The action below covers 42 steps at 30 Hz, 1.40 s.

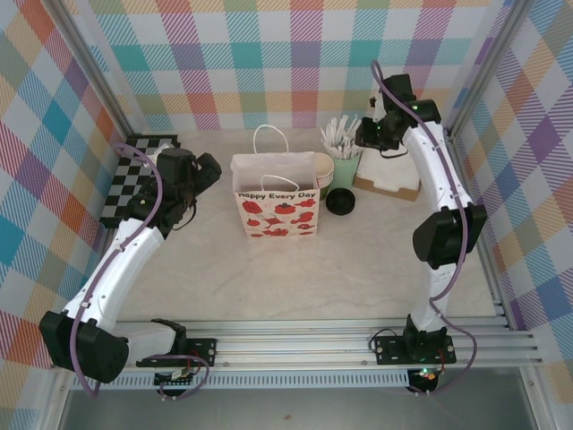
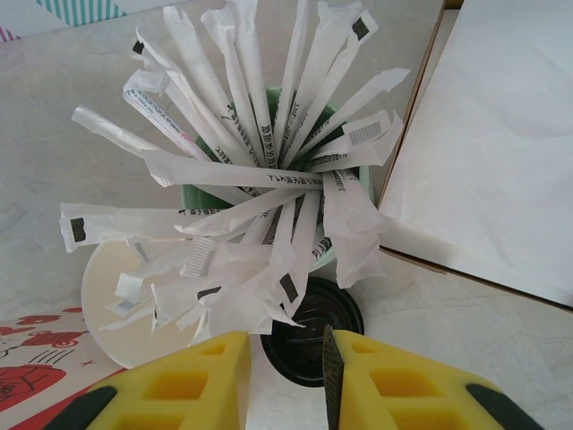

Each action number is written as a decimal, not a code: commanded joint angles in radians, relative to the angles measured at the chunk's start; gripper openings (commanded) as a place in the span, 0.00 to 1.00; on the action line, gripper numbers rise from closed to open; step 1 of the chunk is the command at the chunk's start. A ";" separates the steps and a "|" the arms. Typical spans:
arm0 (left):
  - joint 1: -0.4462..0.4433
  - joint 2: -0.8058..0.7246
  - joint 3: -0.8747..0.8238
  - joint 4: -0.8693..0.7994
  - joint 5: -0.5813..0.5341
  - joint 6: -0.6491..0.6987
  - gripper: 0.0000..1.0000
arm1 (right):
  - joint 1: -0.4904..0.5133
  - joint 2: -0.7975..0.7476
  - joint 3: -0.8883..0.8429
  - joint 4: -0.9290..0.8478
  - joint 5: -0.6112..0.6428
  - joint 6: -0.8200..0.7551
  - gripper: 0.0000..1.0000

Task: Pack the takeout coffee

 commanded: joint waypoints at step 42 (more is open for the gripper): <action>0.008 0.023 0.024 0.010 0.015 0.000 1.00 | -0.006 -0.058 0.038 -0.015 -0.012 -0.097 0.06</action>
